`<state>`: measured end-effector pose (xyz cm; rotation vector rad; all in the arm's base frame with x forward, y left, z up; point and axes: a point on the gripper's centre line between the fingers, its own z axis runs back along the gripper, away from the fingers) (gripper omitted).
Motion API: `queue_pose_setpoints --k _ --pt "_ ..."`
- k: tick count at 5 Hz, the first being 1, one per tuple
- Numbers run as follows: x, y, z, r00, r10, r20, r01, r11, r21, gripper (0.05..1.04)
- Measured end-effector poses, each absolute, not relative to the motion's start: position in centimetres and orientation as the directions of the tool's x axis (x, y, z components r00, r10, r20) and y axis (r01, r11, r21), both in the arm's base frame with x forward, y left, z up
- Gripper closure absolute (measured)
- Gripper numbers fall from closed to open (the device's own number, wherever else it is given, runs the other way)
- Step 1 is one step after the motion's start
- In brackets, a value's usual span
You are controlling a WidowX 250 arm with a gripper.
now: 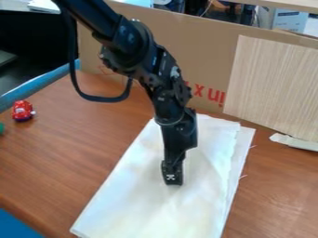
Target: Move the cloth to the right side of the table
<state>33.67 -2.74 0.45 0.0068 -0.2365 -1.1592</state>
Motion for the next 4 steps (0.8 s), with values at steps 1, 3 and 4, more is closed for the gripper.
queue_pose_setpoints --k 1,3,4 --pt "33.3 -4.5 0.4 0.334 -0.924 0.188 0.925 0.359 0.120 0.083" --pt "32.5 -7.2 0.4 0.300 -0.935 0.188 0.940 0.323 0.109 0.083" --pt "32.5 -7.5 0.4 0.263 -0.946 0.189 0.951 0.287 0.116 0.083"
